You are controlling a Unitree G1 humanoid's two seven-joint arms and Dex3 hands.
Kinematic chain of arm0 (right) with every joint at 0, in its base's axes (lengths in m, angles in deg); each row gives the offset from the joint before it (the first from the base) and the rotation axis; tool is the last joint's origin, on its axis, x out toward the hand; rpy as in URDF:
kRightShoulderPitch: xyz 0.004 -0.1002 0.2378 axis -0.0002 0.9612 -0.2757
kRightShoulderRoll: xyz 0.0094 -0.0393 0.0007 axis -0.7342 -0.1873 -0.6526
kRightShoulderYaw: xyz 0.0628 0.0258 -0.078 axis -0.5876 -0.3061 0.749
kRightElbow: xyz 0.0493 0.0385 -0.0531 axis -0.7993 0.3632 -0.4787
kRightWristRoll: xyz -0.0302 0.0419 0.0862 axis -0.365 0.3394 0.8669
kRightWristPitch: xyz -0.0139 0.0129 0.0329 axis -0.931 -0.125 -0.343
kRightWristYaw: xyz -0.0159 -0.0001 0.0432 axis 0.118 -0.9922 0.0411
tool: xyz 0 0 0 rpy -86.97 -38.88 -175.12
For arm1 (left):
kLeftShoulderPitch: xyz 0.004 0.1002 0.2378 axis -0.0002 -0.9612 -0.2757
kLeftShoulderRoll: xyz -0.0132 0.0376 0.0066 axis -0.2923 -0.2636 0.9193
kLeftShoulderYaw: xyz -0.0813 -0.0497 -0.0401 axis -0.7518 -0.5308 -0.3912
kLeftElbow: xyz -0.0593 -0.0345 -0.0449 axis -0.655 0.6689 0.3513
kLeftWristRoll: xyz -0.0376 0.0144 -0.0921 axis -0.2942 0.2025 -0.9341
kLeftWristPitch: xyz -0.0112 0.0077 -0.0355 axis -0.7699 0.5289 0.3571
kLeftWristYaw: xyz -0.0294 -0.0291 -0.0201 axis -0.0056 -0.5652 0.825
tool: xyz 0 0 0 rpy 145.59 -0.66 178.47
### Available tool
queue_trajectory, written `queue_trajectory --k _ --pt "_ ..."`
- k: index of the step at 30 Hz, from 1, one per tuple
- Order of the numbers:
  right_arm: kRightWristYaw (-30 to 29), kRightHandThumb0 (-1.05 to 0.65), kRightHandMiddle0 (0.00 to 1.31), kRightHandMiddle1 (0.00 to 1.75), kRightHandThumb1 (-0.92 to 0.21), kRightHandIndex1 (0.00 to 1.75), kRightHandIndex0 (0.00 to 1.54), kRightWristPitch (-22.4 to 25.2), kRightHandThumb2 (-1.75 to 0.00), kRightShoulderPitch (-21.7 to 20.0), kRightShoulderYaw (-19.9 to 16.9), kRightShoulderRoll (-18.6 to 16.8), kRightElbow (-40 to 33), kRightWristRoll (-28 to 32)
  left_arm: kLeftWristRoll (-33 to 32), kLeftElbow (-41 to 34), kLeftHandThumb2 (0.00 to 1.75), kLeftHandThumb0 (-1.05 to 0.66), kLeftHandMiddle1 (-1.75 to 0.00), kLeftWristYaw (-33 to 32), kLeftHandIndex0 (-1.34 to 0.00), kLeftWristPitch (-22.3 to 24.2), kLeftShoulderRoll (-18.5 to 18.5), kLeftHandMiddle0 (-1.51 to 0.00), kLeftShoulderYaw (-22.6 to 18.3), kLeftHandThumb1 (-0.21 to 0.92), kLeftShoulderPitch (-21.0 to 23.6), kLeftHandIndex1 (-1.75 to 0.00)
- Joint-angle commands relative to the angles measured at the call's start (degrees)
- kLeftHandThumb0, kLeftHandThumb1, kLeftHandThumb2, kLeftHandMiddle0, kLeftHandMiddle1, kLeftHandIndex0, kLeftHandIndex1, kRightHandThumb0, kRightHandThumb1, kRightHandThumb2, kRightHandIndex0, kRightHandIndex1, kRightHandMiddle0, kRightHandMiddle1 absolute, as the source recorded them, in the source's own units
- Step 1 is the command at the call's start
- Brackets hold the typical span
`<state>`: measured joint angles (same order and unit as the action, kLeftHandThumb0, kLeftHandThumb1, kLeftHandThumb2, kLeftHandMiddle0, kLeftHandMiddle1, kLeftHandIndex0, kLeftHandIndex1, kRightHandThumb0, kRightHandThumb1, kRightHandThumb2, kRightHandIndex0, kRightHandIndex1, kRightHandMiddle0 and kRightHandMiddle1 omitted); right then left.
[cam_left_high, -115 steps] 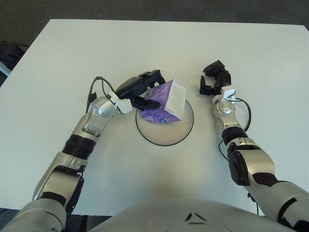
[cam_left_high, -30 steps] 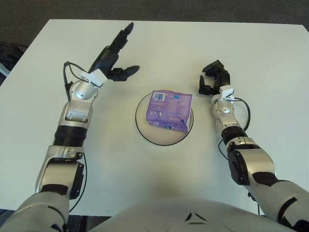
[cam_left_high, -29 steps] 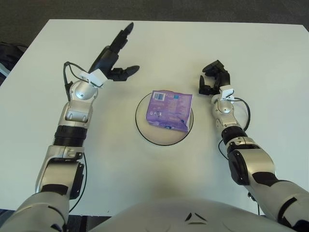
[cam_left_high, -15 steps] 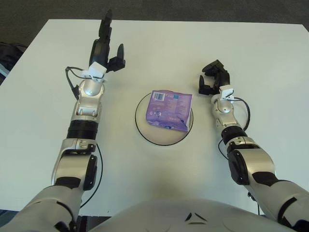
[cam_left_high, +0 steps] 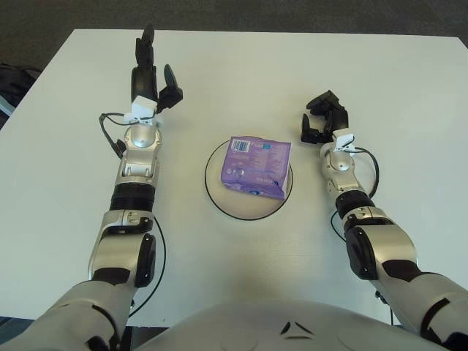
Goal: Put the tissue paper into the plate.
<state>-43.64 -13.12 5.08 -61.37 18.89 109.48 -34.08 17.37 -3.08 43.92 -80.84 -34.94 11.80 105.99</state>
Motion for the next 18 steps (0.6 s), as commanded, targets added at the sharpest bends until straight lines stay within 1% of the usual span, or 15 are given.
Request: queue_trajectory --k 1,5,10,18 --pt "2.1 -0.01 0.51 1.62 -0.21 1.75 0.72 13.2 -1.41 13.7 -0.4 -2.6 11.8 0.8 -0.3 2.8 0.93 -0.75 -0.02 -2.6 0.0 -1.4 0.6 -0.17 -1.2 0.92 -2.4 -0.46" --pt "2.0 -0.01 0.51 1.62 -0.21 1.75 0.72 13.3 -1.41 13.8 -0.5 -2.6 11.8 0.9 -1.0 2.5 0.87 -0.71 -0.02 -2.0 0.0 -0.6 1.0 -0.17 -1.3 0.92 -3.2 -0.5" --pt "1.7 -0.01 0.5 1.63 -0.21 1.75 0.71 13.7 -1.41 13.8 -0.3 -2.5 11.8 0.7 -2.0 1.5 0.79 -0.68 -0.02 -0.3 0.0 1.6 1.2 -0.19 -1.2 0.92 -6.0 -0.55" --pt "1.3 -0.01 0.5 1.64 -0.21 1.75 0.72 13.1 -1.42 14.0 -0.2 -2.6 11.7 0.6 -1.5 1.6 0.72 -0.67 -0.02 -0.3 0.0 3.7 1.0 -0.22 -0.5 0.92 -7.7 -0.75"
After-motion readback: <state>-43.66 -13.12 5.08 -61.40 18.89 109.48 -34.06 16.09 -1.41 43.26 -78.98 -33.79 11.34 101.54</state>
